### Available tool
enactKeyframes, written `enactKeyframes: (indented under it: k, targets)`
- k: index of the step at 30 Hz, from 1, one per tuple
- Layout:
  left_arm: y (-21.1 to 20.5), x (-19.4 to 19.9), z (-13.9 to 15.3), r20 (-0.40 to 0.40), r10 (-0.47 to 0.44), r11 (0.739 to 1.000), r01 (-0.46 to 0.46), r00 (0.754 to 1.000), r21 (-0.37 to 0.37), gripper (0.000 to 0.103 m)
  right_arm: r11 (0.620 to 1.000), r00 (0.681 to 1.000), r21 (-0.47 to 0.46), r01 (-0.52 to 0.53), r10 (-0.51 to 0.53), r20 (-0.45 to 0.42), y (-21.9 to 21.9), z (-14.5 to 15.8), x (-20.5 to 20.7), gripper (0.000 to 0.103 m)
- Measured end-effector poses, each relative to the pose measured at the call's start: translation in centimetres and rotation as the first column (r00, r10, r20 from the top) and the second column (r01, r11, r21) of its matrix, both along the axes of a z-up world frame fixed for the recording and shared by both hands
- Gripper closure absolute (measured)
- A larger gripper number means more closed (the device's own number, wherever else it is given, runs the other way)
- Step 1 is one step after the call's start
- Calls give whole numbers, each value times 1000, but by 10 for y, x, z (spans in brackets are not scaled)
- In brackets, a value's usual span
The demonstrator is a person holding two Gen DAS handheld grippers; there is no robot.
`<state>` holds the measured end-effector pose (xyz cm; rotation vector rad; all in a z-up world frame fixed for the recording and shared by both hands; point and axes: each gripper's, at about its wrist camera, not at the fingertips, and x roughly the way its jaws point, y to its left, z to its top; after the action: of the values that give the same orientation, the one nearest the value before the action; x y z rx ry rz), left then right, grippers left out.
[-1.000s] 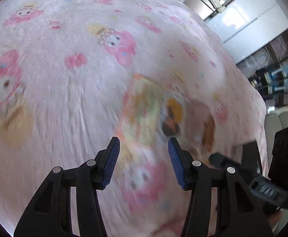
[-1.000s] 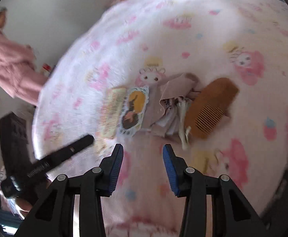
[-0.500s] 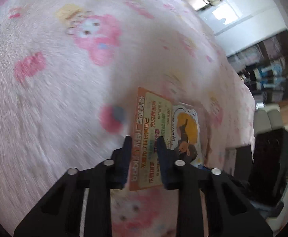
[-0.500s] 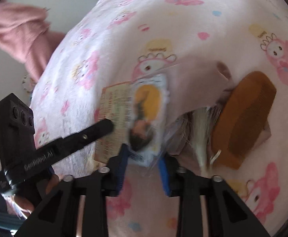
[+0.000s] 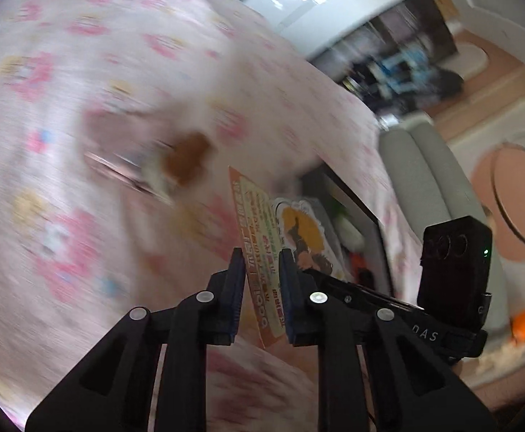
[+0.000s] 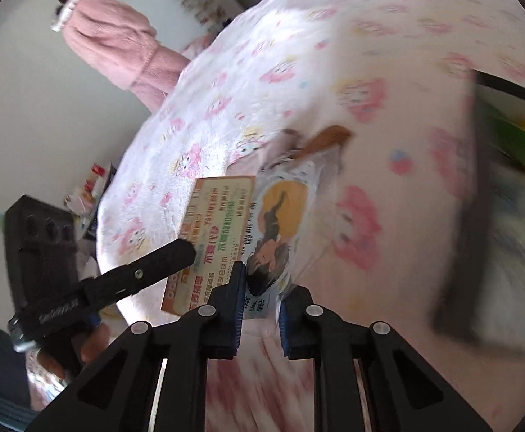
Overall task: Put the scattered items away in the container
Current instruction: 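Grasp the photo card packet beside the wooden comb with both grippers, then carry the photo card packet against the black box wall with both grippers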
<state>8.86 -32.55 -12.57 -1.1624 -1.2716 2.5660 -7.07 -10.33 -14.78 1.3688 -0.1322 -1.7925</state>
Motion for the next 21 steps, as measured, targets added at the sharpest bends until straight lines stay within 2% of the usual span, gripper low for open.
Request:
enactKeyframes:
  k: [4,6,10,12,15,17,18,19,21]
  targets:
    - [75,-18,2,4,-164,986,164,986,16,84,995,995,20,103,-103,-7,90,10,16,90]
    - [107,-31,-3,27,-216,976,216,976,13,84,988,989,36,148,-147,-19,133,10,26,90]
    - [170,-53,-22,125,-329,943,333,936,-12,84,976,977,58,211,-211,0,186,-1,33,90]
    - [199,-62,-32,167,-364,926,376,916,-45,82,965,967,80,249,-252,25,204,-16,28,90]
    - [235,-85,-56,272,-411,886,452,870,-105,80,944,951,156,291,-303,60,222,-49,9,89]
    - [245,-93,-71,312,-410,880,462,857,-113,78,942,934,151,300,-323,155,238,-69,-2,88]
    - [248,-98,-79,334,-418,875,474,844,-103,78,939,930,177,296,-326,172,239,-80,-7,87]
    - [249,-102,-87,355,-416,874,476,837,-99,78,932,938,236,276,-315,146,238,-90,-10,87]
    - [248,-100,-93,366,-398,878,465,841,-112,78,916,938,286,281,-325,118,239,-99,-11,86]
